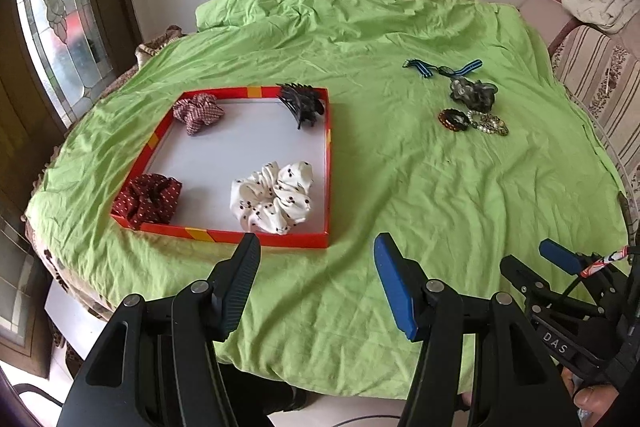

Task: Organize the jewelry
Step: 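Carry both scrunchies into the tray, release them, and withdraw both tools, then grasp the red beaded bracelet with the left tool while the right tool grasps the leopard-print bangle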

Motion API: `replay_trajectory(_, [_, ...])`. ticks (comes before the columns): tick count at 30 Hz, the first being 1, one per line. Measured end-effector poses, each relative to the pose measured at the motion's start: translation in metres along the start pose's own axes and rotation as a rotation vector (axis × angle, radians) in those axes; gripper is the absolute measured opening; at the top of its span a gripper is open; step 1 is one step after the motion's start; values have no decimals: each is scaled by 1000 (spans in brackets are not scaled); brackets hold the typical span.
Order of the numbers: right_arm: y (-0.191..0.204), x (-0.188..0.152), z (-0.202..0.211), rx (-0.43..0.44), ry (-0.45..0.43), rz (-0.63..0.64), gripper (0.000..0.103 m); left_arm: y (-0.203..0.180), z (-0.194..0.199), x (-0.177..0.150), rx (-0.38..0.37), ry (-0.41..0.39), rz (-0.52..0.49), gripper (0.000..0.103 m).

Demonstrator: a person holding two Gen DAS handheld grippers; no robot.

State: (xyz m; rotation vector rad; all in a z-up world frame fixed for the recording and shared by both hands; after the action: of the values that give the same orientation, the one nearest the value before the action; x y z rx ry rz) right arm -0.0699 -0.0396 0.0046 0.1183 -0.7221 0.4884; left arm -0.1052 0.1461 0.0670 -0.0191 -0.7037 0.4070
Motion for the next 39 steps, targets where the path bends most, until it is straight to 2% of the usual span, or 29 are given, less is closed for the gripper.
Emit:
replay_trajectory(9, [-16,1,-5,-33,20,-36,70,-5,-9,-8,-48,41,-4,58])
replay_trajectory(14, [-49,2,-7,-73,28,-83,70,-24,-15,-1,-86,59,-13,58])
replay_trajectory(21, [-109,-2,-16,-102,28,-202,70,-72,-37,8,-171,129,-33,58])
replay_trajectory(27, [-160,1,-29,-109,17,-272,70,-120,-78,22,-240,204,-7,58])
replay_trajectory(32, [-203,15,-53,-59,3,-354,70,-158,-125,54,-283,234,27,58])
replay_trajectory(34, [-216,25,-65,-21,-9,-386,65,-177,-151,66,-298,249,27,54])
replay_trajectory(35, [-221,30,-71,-7,-10,-396,60,-182,-160,70,-300,256,28,45])
replay_trajectory(36, [-227,36,-81,12,-7,-407,56,-192,-176,74,-308,274,25,41])
replay_trajectory(39, [-237,52,-104,53,-6,-420,54,-212,-214,82,-293,303,17,41])
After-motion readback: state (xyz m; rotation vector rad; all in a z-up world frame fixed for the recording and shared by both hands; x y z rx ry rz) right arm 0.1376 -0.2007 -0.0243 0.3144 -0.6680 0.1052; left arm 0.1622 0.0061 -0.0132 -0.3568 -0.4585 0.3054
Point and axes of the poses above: each gripper's, at about its wrist camera, not at the fingertips, and z roughly against the way its jaws point, y to its left, x to its top, the point moved 10 cm from there along -z, roughly the way its jaws point, and after that the axes turned 15 degrees about z, right-handed, at the moved point
